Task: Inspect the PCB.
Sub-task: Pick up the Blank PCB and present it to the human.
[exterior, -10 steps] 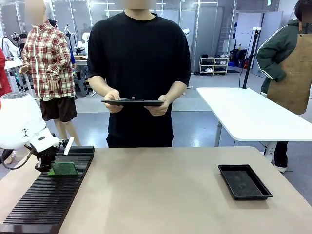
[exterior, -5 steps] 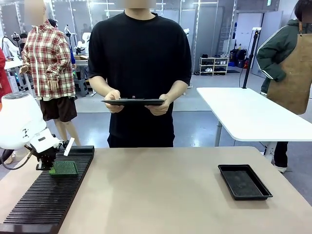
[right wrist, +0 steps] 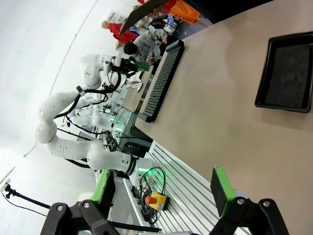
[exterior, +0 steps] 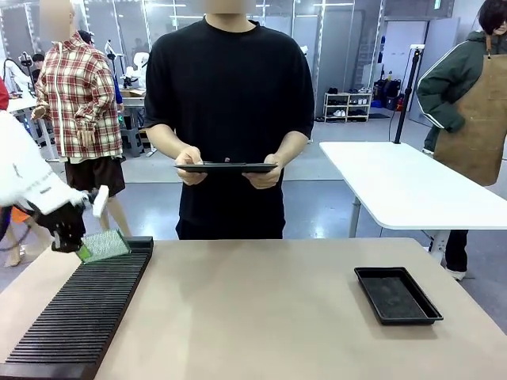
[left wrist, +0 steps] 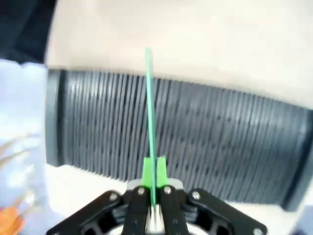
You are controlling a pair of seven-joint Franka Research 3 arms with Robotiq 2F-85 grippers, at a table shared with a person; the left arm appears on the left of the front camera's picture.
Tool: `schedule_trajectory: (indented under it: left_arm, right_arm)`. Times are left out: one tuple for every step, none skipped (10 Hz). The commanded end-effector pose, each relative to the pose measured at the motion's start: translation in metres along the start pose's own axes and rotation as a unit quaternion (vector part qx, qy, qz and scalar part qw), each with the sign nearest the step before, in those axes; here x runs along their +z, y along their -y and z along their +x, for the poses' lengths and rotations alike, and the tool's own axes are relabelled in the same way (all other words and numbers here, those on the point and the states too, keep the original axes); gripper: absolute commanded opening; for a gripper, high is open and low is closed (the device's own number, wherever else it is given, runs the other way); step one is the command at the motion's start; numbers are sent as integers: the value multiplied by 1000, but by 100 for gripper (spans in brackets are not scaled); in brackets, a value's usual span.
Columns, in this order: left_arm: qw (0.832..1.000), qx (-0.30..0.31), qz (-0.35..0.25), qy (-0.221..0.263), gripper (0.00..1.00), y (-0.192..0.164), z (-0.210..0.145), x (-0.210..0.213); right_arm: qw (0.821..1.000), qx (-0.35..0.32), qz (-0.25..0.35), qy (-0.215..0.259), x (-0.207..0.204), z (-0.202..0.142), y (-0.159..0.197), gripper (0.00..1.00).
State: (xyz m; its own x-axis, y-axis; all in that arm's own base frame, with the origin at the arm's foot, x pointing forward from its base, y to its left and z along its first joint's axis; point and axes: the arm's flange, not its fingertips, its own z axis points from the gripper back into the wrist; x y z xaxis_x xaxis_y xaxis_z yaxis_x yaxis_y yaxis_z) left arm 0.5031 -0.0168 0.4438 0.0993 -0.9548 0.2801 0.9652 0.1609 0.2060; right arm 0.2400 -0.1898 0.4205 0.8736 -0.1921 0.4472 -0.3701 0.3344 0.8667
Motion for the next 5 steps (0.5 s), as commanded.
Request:
schedule_trajectory:
  left_arm:
    - [989,75,-54,119,0,1,-27,12]
    - [973,126,-82,173,0,6,-36,7]
    - [949,188,-103,230,0,10,-46,1]
    - [920,255,-117,274,0,14,-52,-7]
    - [911,278,-128,277,0,17,-52,-16]
  right_arm:
    - [1000,9,4,1,2,0,0,100]
    - [1000,9,4,1,2,0,0,100]
    - [1000,9,4,1,2,0,0,100]
    - [1000,9,4,1,2,0,0,100]
    - [1000,9,4,1,2,0,0,100]
